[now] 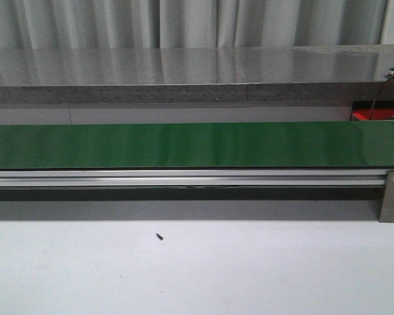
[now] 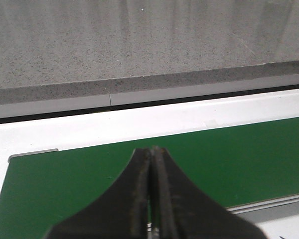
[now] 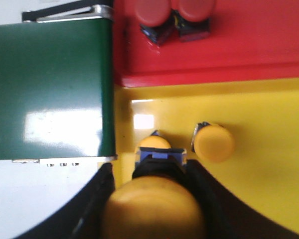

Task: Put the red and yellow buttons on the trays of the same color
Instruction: 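Lower the yellow button into the yellow tray and open the right gripper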

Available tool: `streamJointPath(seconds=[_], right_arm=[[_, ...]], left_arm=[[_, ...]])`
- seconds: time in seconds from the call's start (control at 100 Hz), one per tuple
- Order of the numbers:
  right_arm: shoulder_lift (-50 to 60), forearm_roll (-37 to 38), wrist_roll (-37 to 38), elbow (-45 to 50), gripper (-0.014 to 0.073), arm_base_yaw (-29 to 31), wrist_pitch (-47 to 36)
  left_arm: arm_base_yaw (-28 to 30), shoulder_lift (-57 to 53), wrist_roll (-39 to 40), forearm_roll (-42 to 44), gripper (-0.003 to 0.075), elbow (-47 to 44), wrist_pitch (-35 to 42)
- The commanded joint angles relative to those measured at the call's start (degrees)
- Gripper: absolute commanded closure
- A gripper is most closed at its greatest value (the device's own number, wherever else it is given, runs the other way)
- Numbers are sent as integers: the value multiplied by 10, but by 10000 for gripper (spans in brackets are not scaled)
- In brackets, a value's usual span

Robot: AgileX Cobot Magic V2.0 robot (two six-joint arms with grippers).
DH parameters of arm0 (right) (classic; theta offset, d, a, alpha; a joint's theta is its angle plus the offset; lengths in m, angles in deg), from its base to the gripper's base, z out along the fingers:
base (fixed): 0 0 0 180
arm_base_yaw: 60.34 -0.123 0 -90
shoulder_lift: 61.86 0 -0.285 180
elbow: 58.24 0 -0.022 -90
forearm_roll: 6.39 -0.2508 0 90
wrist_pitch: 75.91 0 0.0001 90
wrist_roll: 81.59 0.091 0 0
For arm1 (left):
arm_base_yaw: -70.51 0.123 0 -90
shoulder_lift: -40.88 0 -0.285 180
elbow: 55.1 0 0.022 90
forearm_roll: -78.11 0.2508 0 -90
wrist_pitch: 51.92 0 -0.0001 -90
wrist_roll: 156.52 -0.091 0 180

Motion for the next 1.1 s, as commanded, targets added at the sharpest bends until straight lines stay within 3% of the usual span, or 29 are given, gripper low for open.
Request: streamJointPath(seconds=[0.0, 0.49, 1.09], right_arm=[[37, -13, 1, 14, 519, 21, -12], [95, -12, 0, 241, 519, 44, -146], [-7, -15, 0, 254, 519, 60, -234]], left_arm=[[-3, -2, -2, -28, 740, 15, 19], [-3, -2, -2, -28, 740, 15, 19], [-3, -2, -2, -28, 740, 15, 19]])
